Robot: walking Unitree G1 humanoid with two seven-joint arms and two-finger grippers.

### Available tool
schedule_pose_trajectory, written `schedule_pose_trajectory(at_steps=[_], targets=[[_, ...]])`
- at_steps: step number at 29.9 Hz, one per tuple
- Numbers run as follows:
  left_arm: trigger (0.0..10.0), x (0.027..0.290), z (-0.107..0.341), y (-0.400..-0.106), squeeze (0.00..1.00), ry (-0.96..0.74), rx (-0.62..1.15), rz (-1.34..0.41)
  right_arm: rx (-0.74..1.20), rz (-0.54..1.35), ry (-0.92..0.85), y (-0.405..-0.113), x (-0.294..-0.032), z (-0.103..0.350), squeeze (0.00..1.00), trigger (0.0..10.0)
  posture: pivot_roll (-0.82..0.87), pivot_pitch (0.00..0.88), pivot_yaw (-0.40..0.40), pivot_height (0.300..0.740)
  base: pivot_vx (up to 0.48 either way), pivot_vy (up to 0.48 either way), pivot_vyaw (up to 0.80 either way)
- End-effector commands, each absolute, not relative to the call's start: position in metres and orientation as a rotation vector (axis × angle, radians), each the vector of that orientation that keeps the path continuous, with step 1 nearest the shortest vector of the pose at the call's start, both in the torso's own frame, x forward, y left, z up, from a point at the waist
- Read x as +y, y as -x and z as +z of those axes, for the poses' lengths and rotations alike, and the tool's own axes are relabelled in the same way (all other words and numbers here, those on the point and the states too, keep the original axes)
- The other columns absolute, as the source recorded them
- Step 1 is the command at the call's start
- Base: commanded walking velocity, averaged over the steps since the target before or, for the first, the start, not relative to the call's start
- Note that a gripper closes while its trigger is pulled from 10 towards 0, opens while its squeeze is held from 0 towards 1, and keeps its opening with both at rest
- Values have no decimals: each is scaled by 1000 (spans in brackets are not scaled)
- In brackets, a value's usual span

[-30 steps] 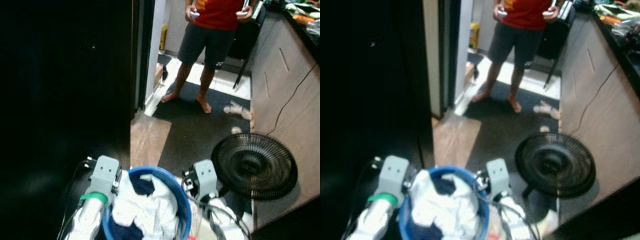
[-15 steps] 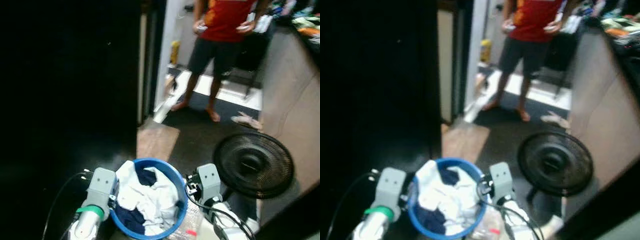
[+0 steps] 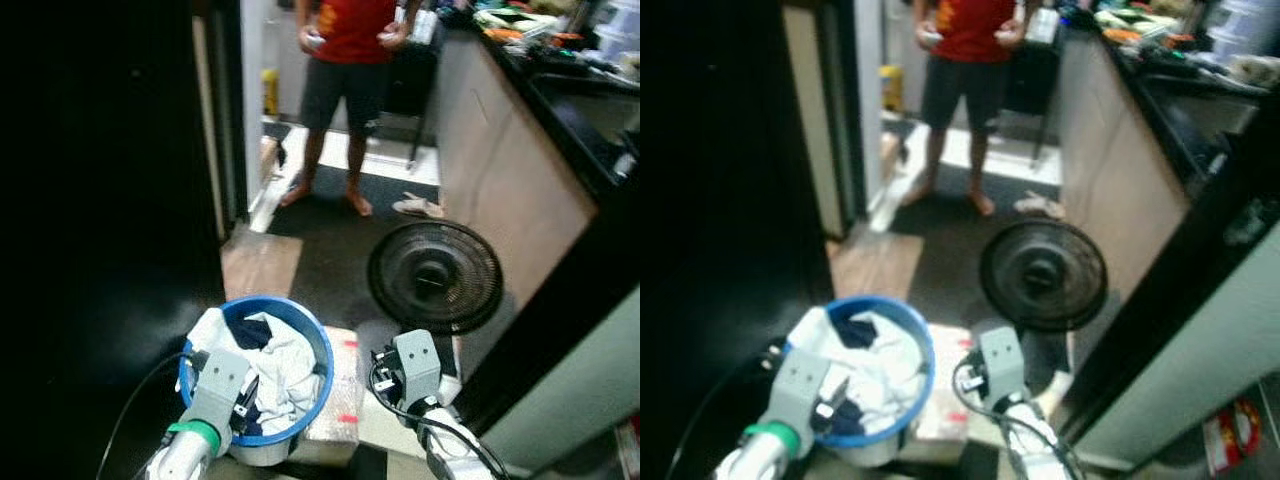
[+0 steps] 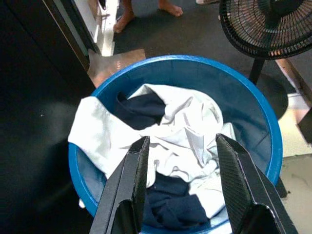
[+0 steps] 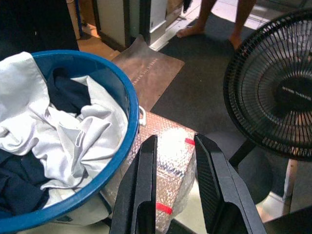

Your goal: Clothes washing

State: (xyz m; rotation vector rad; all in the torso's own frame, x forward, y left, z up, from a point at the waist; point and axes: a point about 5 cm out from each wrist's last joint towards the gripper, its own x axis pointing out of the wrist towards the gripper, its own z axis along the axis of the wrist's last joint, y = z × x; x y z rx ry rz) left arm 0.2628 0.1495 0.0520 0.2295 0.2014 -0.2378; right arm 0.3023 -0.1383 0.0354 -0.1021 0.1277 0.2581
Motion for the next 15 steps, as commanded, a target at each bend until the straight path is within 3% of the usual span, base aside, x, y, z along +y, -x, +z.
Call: schedule_pose_trajectory(at_steps=[1,15], targets=[[10000,150,46,-259,0,-232,225,-233,146,257,106,-300,-141,32,0,10000,105,57,-24,740,0,0,0],[10000,157,50,-264,0,-249,210,-184,139,266,102,-300,-139,32,0,10000,105,60,-21,740,0,0,0]])
